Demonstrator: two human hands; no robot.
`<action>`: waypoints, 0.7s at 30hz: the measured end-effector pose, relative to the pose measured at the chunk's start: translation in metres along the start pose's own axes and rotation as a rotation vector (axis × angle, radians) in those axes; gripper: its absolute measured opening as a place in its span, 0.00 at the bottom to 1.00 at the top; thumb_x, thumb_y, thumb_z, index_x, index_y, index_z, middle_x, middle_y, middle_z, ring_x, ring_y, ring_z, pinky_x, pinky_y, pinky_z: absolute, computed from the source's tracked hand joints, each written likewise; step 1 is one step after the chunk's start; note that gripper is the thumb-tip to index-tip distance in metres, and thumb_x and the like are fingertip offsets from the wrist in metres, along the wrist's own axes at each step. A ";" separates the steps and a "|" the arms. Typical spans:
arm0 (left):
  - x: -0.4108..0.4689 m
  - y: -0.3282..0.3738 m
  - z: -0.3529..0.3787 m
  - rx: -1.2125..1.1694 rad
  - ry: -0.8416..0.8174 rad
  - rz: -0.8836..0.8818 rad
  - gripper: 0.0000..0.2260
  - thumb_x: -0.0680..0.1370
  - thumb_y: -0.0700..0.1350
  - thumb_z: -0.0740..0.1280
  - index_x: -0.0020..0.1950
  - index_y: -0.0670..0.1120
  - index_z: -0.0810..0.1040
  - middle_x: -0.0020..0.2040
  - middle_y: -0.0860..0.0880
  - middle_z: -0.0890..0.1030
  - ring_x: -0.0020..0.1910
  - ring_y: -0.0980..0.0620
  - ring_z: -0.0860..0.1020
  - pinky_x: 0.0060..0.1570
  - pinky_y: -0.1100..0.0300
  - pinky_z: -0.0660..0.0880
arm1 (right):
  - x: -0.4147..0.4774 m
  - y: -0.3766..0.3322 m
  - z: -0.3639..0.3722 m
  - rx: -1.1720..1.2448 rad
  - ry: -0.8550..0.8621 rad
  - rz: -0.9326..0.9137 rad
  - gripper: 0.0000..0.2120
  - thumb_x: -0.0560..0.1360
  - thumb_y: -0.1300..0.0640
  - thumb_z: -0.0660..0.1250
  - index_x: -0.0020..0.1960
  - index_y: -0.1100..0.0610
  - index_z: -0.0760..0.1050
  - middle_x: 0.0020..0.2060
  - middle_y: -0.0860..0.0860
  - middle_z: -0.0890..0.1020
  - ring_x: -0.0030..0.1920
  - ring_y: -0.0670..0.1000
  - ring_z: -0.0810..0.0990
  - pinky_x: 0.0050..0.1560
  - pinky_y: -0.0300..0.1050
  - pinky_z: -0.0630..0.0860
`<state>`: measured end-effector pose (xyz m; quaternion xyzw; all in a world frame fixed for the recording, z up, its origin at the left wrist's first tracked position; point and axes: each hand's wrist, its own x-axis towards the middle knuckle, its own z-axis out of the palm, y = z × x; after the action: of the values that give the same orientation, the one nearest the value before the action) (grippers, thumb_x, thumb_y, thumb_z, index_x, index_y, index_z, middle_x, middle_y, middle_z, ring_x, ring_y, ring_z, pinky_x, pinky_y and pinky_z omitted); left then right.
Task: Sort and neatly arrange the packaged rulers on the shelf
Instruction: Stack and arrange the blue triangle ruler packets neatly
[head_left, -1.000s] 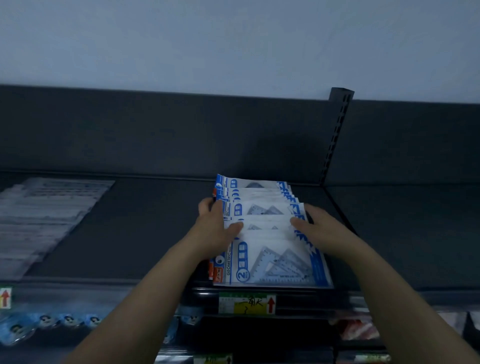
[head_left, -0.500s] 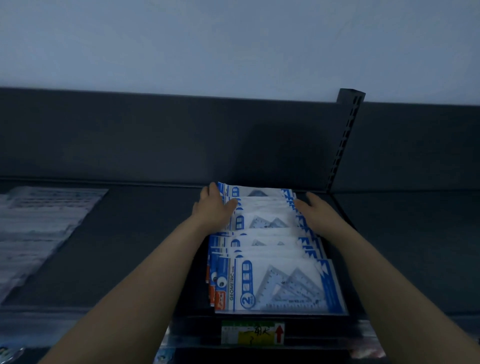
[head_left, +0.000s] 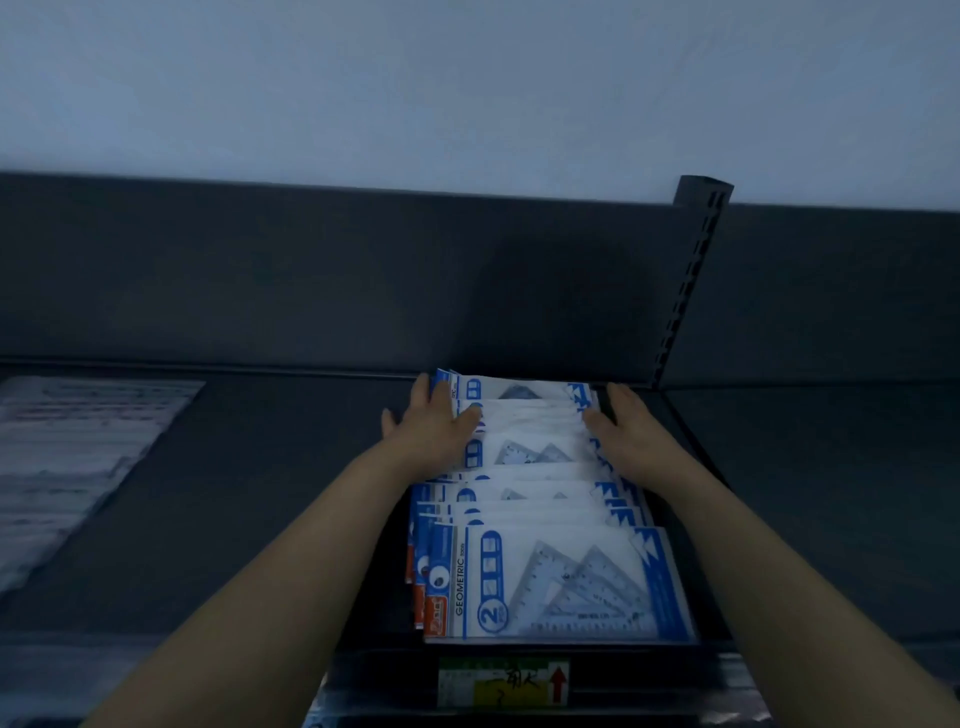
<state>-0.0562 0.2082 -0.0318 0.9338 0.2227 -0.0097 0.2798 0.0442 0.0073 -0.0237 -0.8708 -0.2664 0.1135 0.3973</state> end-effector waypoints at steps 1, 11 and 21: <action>-0.006 0.000 0.000 0.073 0.037 0.016 0.28 0.82 0.57 0.50 0.79 0.48 0.47 0.79 0.49 0.38 0.78 0.51 0.46 0.73 0.44 0.36 | -0.005 -0.002 -0.001 -0.112 -0.016 -0.048 0.23 0.83 0.54 0.53 0.76 0.58 0.56 0.74 0.53 0.59 0.73 0.49 0.57 0.64 0.30 0.50; -0.065 0.012 0.030 0.360 -0.109 0.217 0.28 0.81 0.61 0.42 0.79 0.52 0.41 0.79 0.53 0.41 0.78 0.54 0.40 0.71 0.40 0.32 | -0.044 0.003 0.016 -0.634 -0.261 -0.114 0.28 0.82 0.45 0.43 0.78 0.55 0.43 0.78 0.50 0.43 0.77 0.48 0.41 0.75 0.47 0.40; -0.089 0.009 0.035 0.316 -0.038 0.228 0.25 0.82 0.59 0.43 0.79 0.55 0.46 0.79 0.56 0.46 0.78 0.54 0.43 0.72 0.40 0.34 | -0.072 0.005 0.020 -0.635 -0.236 -0.175 0.30 0.81 0.42 0.44 0.78 0.53 0.43 0.78 0.48 0.46 0.77 0.46 0.43 0.75 0.46 0.40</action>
<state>-0.1289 0.1463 -0.0436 0.9849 0.1060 -0.0305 0.1332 -0.0224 -0.0230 -0.0412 -0.9057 -0.4062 0.0904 0.0812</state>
